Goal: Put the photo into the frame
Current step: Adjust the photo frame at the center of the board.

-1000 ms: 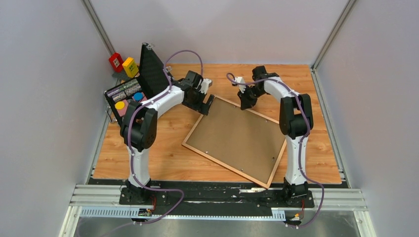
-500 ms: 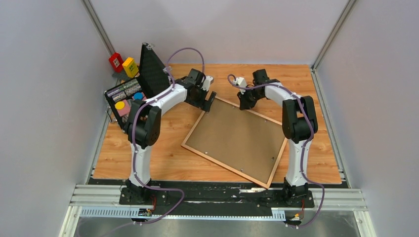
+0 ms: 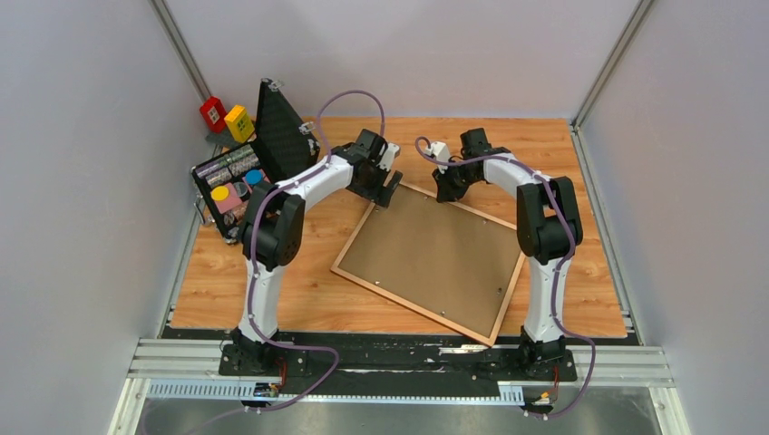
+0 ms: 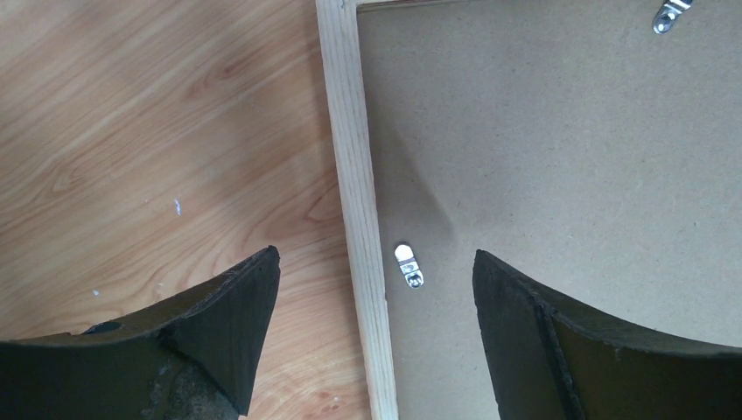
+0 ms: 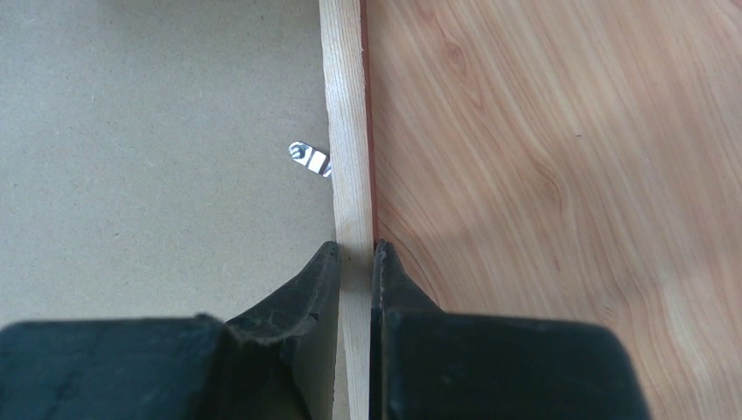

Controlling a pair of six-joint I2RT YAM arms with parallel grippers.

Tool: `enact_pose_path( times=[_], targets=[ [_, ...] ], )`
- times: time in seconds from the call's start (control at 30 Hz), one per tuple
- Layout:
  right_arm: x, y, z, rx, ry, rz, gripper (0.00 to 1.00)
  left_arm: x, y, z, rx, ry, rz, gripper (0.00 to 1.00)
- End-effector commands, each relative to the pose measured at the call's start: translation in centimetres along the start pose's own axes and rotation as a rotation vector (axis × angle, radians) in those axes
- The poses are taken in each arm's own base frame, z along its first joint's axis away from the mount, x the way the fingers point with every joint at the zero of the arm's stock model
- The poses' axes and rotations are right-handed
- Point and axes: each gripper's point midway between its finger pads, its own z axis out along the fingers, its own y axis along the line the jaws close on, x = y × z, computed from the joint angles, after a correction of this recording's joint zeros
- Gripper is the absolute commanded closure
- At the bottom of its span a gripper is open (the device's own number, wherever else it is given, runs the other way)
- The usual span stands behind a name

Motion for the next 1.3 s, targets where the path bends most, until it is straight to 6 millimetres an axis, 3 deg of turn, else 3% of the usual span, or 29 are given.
enact_pose_path(
  times=[0.0,0.37,1.27],
  targets=[
    [-1.5,1.6,-1.4,-0.01,-0.027,0.038,1.0,-0.7,0.1,0.5,-0.026,-0.01,-0.001,0.13],
    [-1.2,1.6,-1.2,-0.011,-0.023,0.049,1.0,0.3,0.3,1.1,-0.042,0.004,0.01,0.27],
    [-0.6,1.6,-0.8,-0.012,-0.008,0.056,1.0,1.7,0.2,1.7,-0.03,0.032,0.029,0.47]
  ],
)
